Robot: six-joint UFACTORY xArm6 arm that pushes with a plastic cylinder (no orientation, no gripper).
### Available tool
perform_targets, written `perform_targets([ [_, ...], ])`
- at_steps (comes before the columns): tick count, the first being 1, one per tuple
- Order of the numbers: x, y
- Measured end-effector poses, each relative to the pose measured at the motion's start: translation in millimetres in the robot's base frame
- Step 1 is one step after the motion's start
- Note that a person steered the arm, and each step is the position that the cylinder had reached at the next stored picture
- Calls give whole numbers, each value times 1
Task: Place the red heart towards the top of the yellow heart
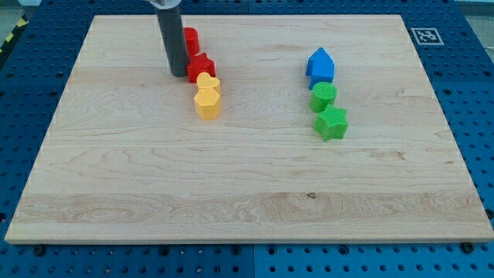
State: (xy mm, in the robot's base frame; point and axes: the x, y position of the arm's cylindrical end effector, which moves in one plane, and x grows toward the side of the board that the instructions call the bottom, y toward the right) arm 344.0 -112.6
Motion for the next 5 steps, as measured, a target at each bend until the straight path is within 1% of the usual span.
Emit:
perform_targets([
  [1, 0, 7],
  [2, -2, -7],
  [3, -20, -43],
  [4, -52, -65],
  [5, -79, -60],
])
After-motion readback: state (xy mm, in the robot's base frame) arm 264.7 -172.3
